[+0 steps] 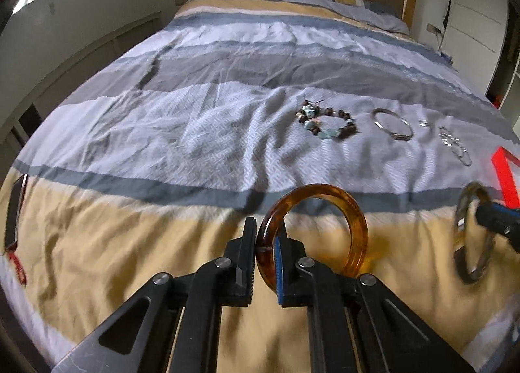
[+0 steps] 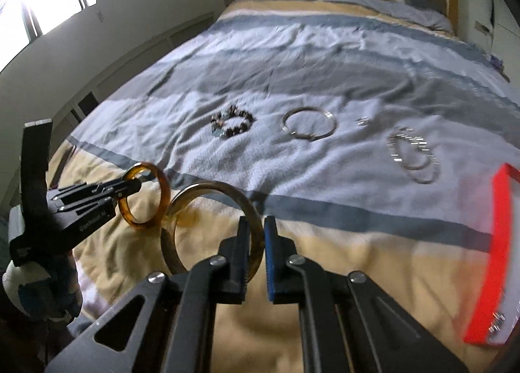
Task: Organize jewelry
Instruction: 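Carry the amber and dark bangles with both tools into the red box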
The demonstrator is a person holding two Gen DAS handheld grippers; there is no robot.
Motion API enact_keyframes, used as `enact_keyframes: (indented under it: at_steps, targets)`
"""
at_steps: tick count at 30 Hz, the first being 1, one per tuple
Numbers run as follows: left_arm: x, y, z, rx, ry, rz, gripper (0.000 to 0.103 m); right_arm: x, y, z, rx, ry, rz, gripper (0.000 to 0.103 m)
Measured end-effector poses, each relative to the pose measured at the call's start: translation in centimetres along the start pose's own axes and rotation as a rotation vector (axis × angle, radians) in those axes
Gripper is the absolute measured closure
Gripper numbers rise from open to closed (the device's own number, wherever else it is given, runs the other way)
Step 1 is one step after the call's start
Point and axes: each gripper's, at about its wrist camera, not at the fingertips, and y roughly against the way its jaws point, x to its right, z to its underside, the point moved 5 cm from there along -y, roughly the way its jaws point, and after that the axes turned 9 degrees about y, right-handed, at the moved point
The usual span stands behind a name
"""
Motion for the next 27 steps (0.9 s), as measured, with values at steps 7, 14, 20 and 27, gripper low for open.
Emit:
enact_keyframes:
  at_steps: [7, 14, 20, 27]
  targets:
    - [0.7, 5.1, 1.8, 0.032, -0.01, -0.006, 0.093, 2.5, 7.3, 2.6, 0.053, -0.056, 0.061, 0.095]
    - [2.9, 10.0, 3.3, 0.073, -0.045, 0.003, 0.093, 6.5, 14.8, 6.9, 0.109, -0.14, 0.136, 0.095]
    - [6.3, 13.1, 4.4, 0.101, -0.082, 0.028, 0.093, 10.4, 19.9, 10.7, 0.155, -0.218, 0.196, 0.095]
    - [11.7, 14.8, 5.5, 0.097, -0.152, 0.075, 0.093, 15.1, 23.7, 15.0, 0.184, -0.299, 0.254, 0.095]
